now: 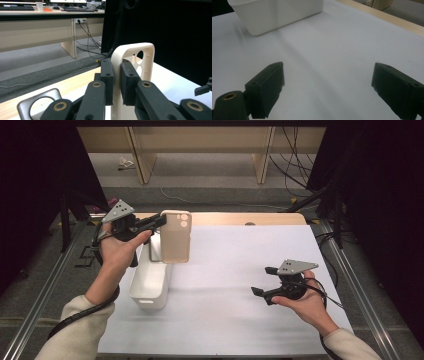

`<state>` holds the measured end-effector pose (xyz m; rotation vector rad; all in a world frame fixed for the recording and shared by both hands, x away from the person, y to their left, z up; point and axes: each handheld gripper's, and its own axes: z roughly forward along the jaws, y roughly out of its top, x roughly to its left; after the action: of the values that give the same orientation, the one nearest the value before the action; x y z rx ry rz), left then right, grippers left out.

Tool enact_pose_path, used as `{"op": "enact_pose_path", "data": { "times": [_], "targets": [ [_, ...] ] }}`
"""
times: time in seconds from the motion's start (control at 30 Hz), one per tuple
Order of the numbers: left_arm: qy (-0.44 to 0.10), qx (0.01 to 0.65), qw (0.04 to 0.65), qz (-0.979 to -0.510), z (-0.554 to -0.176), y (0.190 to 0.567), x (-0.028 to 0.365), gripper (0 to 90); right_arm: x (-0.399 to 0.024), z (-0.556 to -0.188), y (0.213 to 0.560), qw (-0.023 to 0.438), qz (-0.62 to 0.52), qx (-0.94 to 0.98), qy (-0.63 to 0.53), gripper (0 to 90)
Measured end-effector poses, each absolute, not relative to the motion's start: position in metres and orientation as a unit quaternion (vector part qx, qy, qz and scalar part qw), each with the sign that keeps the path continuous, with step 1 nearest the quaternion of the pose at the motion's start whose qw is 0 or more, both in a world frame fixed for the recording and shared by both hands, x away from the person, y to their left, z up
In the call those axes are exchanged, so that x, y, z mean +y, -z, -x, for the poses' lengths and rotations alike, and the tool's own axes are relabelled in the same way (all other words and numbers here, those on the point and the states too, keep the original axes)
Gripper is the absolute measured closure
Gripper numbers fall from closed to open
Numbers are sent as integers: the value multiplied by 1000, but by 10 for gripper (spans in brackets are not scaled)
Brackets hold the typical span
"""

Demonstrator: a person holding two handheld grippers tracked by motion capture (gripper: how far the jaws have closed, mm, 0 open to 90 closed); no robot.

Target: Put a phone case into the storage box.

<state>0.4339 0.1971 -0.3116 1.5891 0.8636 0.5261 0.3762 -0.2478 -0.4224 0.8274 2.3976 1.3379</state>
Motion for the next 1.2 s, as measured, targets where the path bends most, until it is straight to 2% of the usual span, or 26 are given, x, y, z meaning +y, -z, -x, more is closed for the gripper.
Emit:
{"op": "enact_pose_path", "data": {
  "times": [1.2],
  "targets": [
    [-257,369,574,-685,-450,315,229,815,-253,-375,423,136,-292,825,-464,127]
  ]
}}
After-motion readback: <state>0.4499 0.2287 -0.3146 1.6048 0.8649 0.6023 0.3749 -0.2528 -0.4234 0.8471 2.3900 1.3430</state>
